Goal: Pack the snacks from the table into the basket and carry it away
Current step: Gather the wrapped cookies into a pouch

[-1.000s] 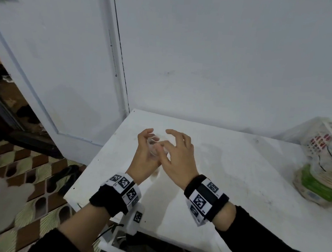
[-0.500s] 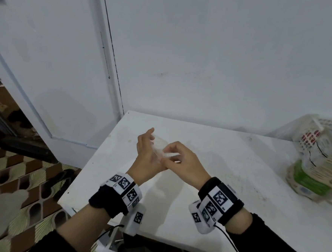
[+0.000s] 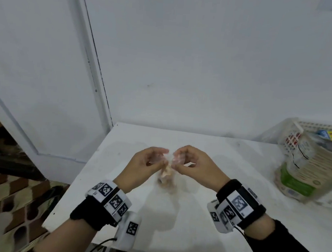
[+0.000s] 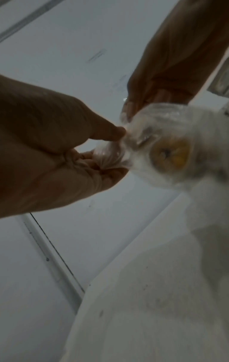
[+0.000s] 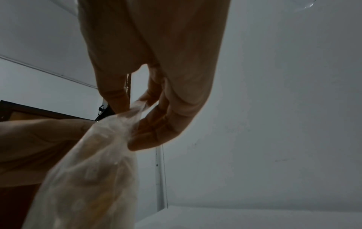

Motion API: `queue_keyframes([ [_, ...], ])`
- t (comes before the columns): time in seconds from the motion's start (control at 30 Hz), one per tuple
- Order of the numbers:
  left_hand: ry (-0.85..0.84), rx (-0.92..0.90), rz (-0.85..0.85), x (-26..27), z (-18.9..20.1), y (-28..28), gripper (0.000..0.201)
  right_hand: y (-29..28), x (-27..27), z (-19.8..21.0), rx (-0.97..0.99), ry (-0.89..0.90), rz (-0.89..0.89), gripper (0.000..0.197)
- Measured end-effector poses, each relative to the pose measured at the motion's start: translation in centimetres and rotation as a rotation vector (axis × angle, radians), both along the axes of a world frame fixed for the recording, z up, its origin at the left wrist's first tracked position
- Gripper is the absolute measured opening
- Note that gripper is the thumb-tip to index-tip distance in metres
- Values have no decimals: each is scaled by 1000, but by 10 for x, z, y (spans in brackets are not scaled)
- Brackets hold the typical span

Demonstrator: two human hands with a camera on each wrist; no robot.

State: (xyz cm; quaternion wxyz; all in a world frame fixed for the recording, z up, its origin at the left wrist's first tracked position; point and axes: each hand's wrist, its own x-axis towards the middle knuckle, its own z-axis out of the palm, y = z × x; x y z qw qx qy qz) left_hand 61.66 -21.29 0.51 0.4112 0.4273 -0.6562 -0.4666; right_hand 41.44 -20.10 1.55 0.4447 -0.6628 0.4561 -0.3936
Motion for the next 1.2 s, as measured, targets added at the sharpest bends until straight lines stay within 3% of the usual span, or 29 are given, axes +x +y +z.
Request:
queue_keyframes([
  [0.07,-30,-35,-29,-8,7,0,15,0,-6,2,38,-56,-25,38],
  [0.17,7,-68,-14,-16,18,0,13,1,-19,9,75,-151,-79,14],
  [0.23,71,-41,28,-18,20,-2,18,4,-28,9,93,-233,-119,8],
  [0.3,164,41,52,-20,20,-2,26,7,-33,7,119,-324,-143,14],
  [0.4,233,117,13,-26,18,0,10,11,-35,3,137,-441,-166,26],
  [0.5,238,127,-5,-28,20,-1,13,13,-39,6,133,-496,-197,26],
  [0.7,140,65,-31,-29,30,-4,9,18,-57,11,138,-406,-234,17],
  [0.93,-182,-161,40,-36,36,0,9,23,-62,10,60,-304,-309,17],
  [1.0,-201,-177,54,-38,37,3,9,24,-60,9,51,-309,-311,9],
  [1.2,-114,-156,29,-48,35,9,12,23,-51,8,-6,-322,-335,15],
])
